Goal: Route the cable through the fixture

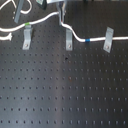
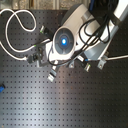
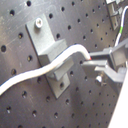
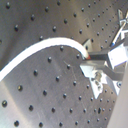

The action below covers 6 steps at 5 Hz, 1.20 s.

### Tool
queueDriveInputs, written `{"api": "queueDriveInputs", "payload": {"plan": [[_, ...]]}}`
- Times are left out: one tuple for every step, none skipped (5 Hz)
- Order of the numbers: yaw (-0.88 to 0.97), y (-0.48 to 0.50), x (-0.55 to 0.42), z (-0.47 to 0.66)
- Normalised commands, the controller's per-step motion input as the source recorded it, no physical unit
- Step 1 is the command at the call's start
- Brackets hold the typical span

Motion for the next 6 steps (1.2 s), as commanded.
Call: {"api": "queueDriveInputs", "payload": {"plan": [[0.0, 0.001, 0.004, 0.57], [0.0, 0.001, 0.008, 0.65], [0.0, 0.002, 0.013, 0.68], [0.0, 0.003, 0.013, 0.72], [0.0, 0.009, 0.012, 0.75], [0.0, 0.063, 0.0, 0.72]]}}
